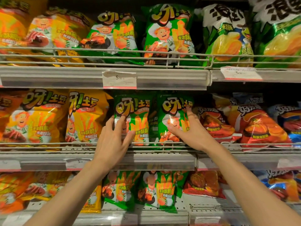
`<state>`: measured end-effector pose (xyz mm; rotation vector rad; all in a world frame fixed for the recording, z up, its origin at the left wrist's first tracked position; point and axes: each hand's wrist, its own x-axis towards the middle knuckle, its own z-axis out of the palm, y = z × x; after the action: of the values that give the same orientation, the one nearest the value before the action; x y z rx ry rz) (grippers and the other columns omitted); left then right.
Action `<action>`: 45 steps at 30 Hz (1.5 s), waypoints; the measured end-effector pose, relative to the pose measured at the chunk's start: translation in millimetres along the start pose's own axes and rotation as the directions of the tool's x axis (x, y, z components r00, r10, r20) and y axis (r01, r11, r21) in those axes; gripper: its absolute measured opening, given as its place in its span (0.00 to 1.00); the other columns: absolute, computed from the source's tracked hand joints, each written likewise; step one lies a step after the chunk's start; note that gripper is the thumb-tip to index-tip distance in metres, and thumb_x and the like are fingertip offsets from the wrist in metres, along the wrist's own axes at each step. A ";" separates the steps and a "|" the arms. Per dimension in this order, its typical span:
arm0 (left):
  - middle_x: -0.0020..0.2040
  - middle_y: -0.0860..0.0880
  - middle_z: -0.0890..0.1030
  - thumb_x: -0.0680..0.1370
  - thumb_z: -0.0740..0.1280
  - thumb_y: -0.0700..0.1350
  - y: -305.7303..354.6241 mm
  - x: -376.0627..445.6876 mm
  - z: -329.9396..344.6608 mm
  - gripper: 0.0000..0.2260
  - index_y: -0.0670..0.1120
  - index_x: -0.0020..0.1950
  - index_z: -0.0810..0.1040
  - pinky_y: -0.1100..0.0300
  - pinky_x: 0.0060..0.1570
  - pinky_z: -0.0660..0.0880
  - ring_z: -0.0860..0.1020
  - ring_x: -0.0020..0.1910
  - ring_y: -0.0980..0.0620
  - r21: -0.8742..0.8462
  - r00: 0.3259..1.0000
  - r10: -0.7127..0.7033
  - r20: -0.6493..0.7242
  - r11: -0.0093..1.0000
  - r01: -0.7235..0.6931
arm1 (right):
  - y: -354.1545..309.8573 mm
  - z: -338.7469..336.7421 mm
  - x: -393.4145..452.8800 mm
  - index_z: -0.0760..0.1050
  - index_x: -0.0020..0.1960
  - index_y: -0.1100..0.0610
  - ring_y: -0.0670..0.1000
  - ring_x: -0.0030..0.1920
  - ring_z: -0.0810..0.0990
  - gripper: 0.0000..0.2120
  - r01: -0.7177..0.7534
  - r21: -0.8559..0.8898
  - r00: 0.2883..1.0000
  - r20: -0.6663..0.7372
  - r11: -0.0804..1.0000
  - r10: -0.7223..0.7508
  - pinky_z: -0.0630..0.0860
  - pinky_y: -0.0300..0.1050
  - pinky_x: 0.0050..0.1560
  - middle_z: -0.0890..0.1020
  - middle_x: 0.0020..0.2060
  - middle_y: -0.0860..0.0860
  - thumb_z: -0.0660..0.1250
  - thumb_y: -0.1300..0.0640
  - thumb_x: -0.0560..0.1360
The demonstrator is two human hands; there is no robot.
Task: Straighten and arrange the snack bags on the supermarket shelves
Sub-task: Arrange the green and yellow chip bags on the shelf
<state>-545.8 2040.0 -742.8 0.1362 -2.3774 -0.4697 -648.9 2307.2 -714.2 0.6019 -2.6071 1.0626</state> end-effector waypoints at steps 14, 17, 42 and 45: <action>0.78 0.42 0.65 0.83 0.57 0.62 4.6 -2.2 1.1 0.29 0.52 0.81 0.61 0.45 0.60 0.74 0.71 0.69 0.40 0.052 1.000 0.031 -0.003 0.998 -0.031 | -14.0 33.1 -2.9 0.37 0.83 0.52 0.59 0.83 0.39 0.45 0.108 -0.534 0.974 -0.112 0.839 -0.197 0.39 0.60 0.80 0.45 0.83 0.58 0.37 0.25 0.76; 0.81 0.41 0.62 0.83 0.56 0.62 6.2 -3.8 0.6 0.29 0.51 0.81 0.61 0.45 0.63 0.73 0.69 0.74 0.40 0.061 0.999 0.050 0.002 0.997 -0.050 | -15.5 32.3 -5.1 0.40 0.84 0.52 0.57 0.83 0.41 0.44 0.116 -0.514 0.969 -0.129 0.850 -0.210 0.40 0.58 0.81 0.47 0.83 0.58 0.40 0.26 0.78; 0.50 0.56 0.85 0.79 0.71 0.53 -96.1 -101.1 -51.4 0.10 0.63 0.60 0.79 0.46 0.41 0.81 0.83 0.49 0.55 -0.706 0.944 -0.330 0.020 0.664 0.247 | -54.3 119.3 -123.3 0.82 0.49 0.53 0.48 0.35 0.81 0.04 -0.198 0.595 0.972 0.016 0.779 0.235 0.76 0.30 0.37 0.84 0.33 0.46 0.71 0.61 0.78; 0.49 0.52 0.85 0.78 0.71 0.53 -96.0 -96.5 -78.3 0.10 0.60 0.59 0.80 0.46 0.47 0.82 0.84 0.50 0.51 -0.731 0.910 -0.397 0.124 0.583 0.354 | -73.5 118.1 -127.3 0.82 0.44 0.48 0.46 0.37 0.82 0.07 -0.285 0.468 0.954 0.050 0.836 0.297 0.74 0.28 0.37 0.85 0.36 0.44 0.70 0.57 0.79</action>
<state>-424.6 1949.2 -784.3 0.2726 -1.9005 -1.5916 -512.3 2210.8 -801.6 0.2759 -2.4696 1.8205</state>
